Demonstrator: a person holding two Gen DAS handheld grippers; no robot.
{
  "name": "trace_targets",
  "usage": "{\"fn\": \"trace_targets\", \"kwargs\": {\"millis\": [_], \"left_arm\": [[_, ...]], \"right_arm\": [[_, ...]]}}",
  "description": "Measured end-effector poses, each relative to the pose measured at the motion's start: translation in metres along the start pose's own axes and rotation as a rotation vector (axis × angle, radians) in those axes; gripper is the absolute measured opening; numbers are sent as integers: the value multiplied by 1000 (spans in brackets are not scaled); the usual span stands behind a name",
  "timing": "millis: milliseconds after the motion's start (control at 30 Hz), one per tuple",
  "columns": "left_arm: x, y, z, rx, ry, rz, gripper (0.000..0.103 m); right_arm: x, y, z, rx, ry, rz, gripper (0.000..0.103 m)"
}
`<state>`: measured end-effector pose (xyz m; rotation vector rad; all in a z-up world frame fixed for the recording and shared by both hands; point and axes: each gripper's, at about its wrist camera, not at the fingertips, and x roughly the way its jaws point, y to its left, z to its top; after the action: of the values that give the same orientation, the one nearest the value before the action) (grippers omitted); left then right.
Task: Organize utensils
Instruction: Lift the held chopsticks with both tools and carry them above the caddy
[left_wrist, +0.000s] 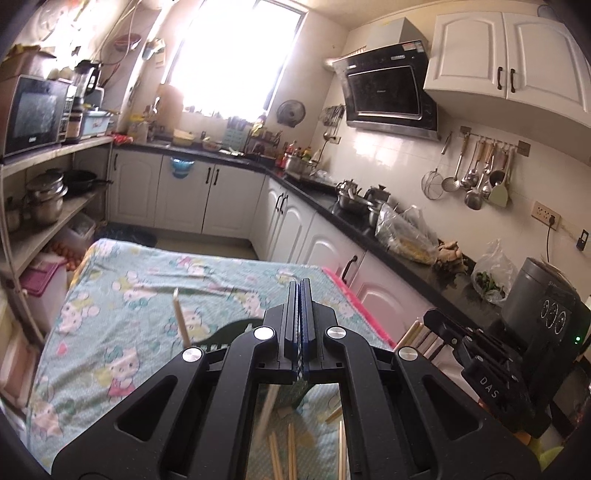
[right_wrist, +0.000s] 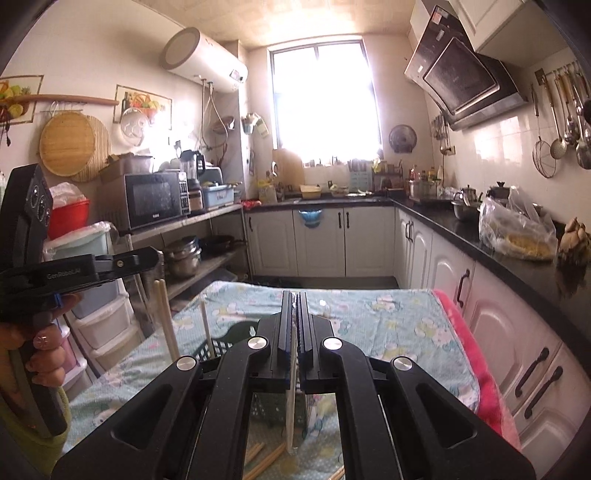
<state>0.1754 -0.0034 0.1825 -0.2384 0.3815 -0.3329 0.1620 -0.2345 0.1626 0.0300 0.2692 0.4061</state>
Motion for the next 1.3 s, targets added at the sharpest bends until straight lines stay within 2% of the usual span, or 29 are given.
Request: {"fn": "trace_targets", "kwargs": {"millis": [700, 1300], "left_arm": [[18, -10, 51, 37, -92, -6, 0], [50, 10, 61, -15, -135, -11, 0]], "right_arm": [[15, 22, 55, -42, -118, 41, 3], [44, 30, 64, -36, -173, 44, 3]]}}
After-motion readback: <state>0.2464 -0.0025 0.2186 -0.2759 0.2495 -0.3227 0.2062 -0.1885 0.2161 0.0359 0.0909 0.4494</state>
